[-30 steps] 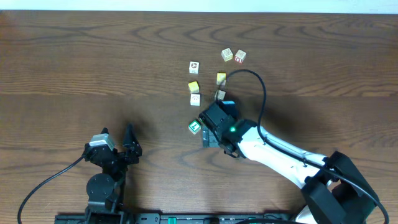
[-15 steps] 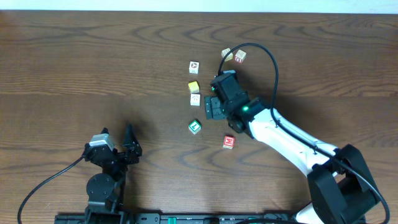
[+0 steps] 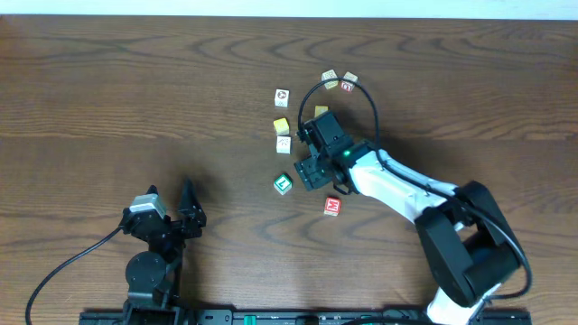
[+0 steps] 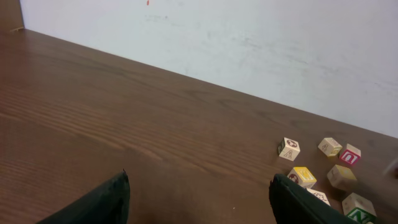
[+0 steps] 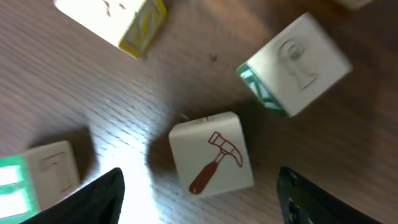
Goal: Lift 5 blocks
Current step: 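Carry the hammer block down-right toward the red M block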
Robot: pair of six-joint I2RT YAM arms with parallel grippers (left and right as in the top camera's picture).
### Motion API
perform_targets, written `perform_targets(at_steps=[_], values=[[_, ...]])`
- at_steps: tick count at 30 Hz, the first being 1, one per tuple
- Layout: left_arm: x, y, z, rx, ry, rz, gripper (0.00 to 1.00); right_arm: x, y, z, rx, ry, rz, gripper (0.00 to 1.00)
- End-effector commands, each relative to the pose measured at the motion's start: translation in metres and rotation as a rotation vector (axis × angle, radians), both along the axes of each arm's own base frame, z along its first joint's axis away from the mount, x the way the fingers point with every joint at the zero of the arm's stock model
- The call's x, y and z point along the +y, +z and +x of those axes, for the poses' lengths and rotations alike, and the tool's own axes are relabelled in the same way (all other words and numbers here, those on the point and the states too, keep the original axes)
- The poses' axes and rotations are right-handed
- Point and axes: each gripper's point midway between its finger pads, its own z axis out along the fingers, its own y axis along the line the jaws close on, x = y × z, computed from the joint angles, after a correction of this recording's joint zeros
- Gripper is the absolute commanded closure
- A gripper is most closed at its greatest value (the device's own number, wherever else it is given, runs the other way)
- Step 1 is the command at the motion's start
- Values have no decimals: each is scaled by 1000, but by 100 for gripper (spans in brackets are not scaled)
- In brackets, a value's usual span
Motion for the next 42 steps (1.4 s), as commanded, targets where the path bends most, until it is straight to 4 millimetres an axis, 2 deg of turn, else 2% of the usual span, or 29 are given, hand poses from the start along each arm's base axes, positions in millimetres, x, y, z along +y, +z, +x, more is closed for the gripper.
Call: perform_targets(at_steps=[1,6,12,21,25,32,33,35,38,42], values=[[3,-19,-1,61,15,10,28,4,-5,4,-9,35,-3,31],[3,-19,-1,61,16,10,28,8,-10,10,-27,44,2,38],[3,-19,-1,61,16,10,28,10,-7,19,-77,63,-1,31],[3,-18,-1,61,16,10,28,7,-6,23,-95,53,-19,52],[3,-18,-1,61,15,10,28,7,-6,22,-92,53,-21,51],[3,-19,-1,61,15,10,28,2,-4,25,-96,40,-52,43],[3,-19,-1,61,16,10,28,1,-3,26,-97,38,-58,45],[3,-19,-1,61,15,10,28,1,-1,27,-96,36,-59,57],[3,-18,-1,61,16,10,28,3,4,29,-98,37,-57,54],[3,-19,-1,61,15,10,28,6,9,33,-107,37,-51,57]])
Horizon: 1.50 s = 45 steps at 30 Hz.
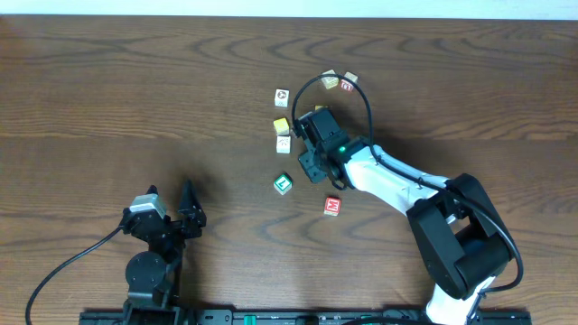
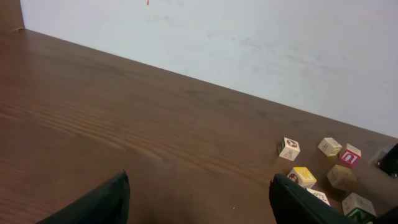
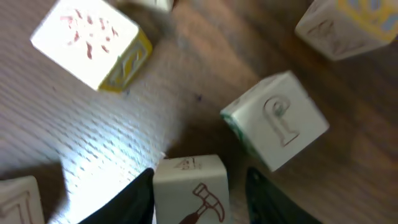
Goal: Lift 5 blocks
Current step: 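Carry the hammer block down-right toward the red M block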
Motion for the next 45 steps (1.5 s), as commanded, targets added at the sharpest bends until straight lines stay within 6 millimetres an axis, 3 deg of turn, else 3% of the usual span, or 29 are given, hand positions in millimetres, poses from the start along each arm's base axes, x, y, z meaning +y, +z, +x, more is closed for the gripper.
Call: perform_targets(at_steps=[1,7,10,13,23,27,31,34,37,41,45], values=[[3,-18,-1,61,15,10,28,3,7,10,-23,-7,0,58],[3,-19,-1,61,15,10,28,1,5,6,-7,-7,-11,63],[3,-19,-1,61,15,10,27,-1,3,3,5,-5,-19,50],[3,-19,-1,61,15,10,28,-1,3,2,9,-6,-22,62],[3,-19,-1,61,15,10,28,-2,8,2,16,-31,-12,71],[3,-19,-1,61,15,10,28,-2,38,2,6,-52,7,74],[3,-19,-1,61,15,10,28,-9,93,1,-45,-98,35,75],[3,-19,-1,61,16,10,28,-29,135,-4,-120,-189,38,70],[3,-19,-1,61,15,10,28,-55,165,-18,-149,-317,44,69],[3,-19,-1,61,16,10,28,-88,176,-50,-95,-471,29,77],[3,-19,-1,61,16,10,28,-111,152,-77,-7,-591,-40,80]])
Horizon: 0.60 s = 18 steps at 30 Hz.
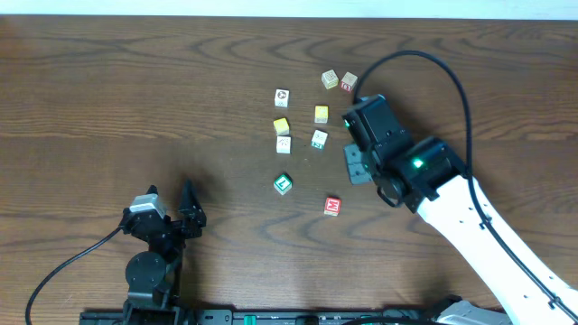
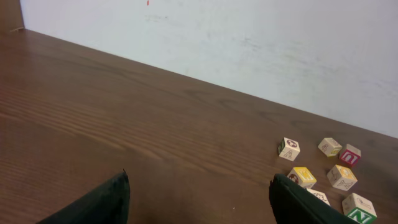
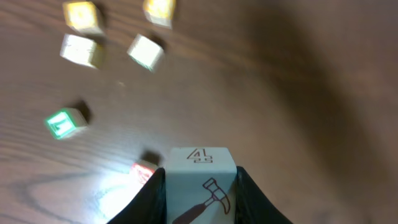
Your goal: Lift 5 blocks
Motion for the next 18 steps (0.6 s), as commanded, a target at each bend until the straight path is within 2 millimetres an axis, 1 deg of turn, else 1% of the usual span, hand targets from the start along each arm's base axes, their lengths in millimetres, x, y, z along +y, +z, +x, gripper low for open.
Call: perform_targets(at_steps=[1,4,5,12,15,18], values=[[3,-19,-1,61,15,11,28,-21,-30,-13,62,-184,-25,80],[3,-19,-1,61,16,11,28,-26,-59,-25,110,-230,-28,80],[3,-19,-1,61,16,11,28,-25,-70,-29,129,-231,-16,80],[3,-19,-1,61,15,11,28,-8,-124,-44,189,-253,125,78],[3,-19,-1,61,15,11,28,-2,-140,-49,205,-243,172,77],[3,-19,-1,61,15,11,28,1,-149,-54,223,-232,199,78]])
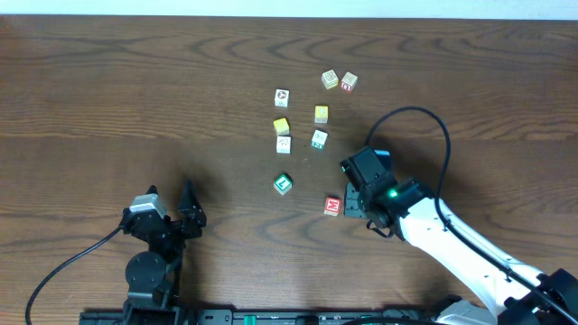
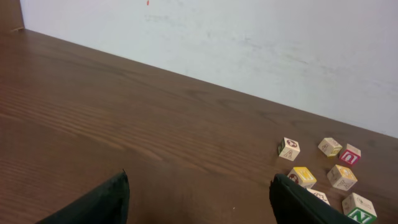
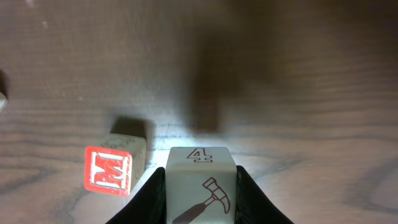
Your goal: Lift 5 blocks
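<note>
My right gripper [image 1: 355, 191] is shut on a white block [image 3: 200, 185] that bears a red hammer and a "4". It hangs low over the table, just right of the red M block [image 1: 332, 207] [image 3: 109, 169]; whether it touches the wood cannot be told. Several more blocks lie further back, among them a green one [image 1: 283, 184], a yellow one [image 1: 282, 126] and a pair [image 1: 339, 81] at the far end. My left gripper [image 1: 169, 197] [image 2: 199, 208] stands open and empty at the near left, far from all blocks.
The brown wooden table [image 1: 108, 90] spreads wide to the left and right of the blocks. A white wall [image 2: 249, 37] rises behind it in the left wrist view. My right arm's black cable [image 1: 424, 117] loops above the table.
My right gripper, still holding the hammer block, has gone from high up to the right of the cluster to low down beside the red M block. The left arm has not moved.
First my right gripper was open over the hammer block inside the cluster. Then its fingers stood on either side of that block. Later it held the block high above the table, and now the block is low beside the red M block.
</note>
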Robot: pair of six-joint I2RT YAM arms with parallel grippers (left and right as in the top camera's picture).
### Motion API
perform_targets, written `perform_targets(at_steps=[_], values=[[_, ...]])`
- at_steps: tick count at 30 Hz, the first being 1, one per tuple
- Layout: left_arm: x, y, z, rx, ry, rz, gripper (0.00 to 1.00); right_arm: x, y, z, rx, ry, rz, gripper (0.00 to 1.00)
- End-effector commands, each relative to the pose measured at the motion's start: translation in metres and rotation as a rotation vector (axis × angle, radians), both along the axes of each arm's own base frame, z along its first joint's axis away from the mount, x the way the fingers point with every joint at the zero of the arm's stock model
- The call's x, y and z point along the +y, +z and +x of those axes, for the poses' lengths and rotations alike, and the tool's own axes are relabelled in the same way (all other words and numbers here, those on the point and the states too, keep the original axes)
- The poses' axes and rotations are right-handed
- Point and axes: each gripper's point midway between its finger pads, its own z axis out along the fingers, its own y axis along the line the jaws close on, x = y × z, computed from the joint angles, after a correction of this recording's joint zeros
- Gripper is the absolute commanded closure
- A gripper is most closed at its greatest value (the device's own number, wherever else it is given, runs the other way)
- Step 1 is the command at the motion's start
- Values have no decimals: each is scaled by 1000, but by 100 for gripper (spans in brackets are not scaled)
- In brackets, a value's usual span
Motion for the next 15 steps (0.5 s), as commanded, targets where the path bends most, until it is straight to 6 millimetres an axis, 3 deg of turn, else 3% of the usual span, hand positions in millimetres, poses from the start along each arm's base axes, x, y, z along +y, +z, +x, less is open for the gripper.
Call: perform_targets(at_steps=[1,8,15], values=[[3,-19,-1,61,15,11,28,6,-9,-8,41,-17,57,78],[3,-19,-1,61,16,11,28,4,-15,-14,57,-1,46,79],[3,-19,-1,61,15,11,28,19,-13,-15,22,123,39,80]])
